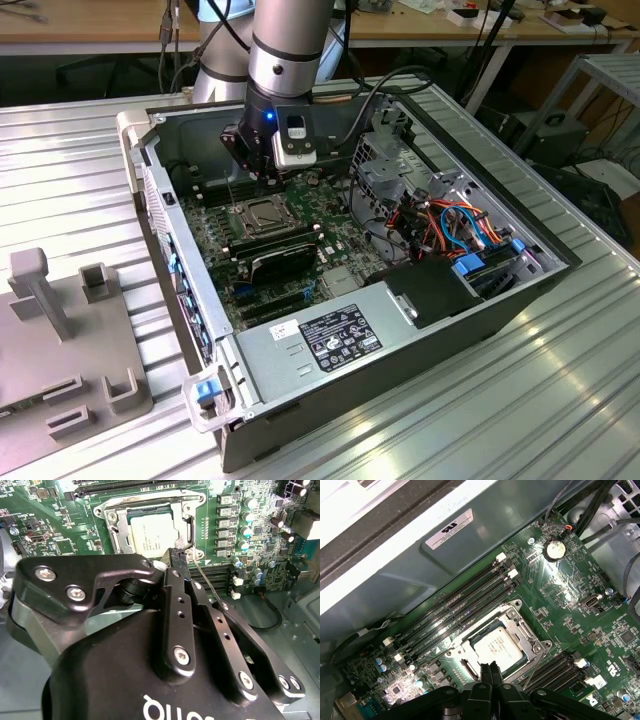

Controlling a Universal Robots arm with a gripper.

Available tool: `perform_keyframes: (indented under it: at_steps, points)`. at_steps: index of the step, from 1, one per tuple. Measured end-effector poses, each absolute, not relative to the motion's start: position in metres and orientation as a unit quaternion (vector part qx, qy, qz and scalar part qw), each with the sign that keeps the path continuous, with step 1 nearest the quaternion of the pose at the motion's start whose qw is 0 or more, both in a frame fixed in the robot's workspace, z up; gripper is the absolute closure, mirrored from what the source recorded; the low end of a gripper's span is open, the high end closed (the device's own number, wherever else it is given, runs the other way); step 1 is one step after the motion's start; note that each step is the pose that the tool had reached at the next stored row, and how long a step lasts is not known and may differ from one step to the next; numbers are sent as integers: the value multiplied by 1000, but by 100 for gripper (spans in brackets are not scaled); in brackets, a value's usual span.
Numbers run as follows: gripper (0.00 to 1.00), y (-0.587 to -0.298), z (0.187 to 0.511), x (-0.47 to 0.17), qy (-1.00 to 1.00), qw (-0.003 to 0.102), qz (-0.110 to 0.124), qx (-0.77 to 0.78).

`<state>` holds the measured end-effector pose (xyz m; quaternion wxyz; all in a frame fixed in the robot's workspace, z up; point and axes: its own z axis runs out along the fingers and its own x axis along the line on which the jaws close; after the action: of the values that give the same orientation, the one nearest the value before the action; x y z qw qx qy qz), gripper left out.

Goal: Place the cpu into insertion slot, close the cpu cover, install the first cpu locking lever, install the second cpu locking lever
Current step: 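Install the first cpu locking lever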

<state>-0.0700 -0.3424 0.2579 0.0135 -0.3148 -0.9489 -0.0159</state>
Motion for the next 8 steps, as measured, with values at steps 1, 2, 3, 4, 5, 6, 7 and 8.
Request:
perform_keyframes:
  at_steps: [1,2,3,4,5,6,7,8]
  points:
    - [89,-342,258,-70,-950,14,-16,-312]
    - [89,-342,258,-70,-954,14,-16,-298]
    - [89,-342,258,-70,-957,14,-15,-289]
    - [89,-342,258,-70,-958,14,-15,-286]
    - [89,-342,258,-73,-959,14,-16,-284]
    - [89,-342,258,-77,-959,14,-15,-284]
    - [89,-342,258,-80,-959,14,-15,-284]
    - [89,-342,258,-82,-959,14,-15,-284]
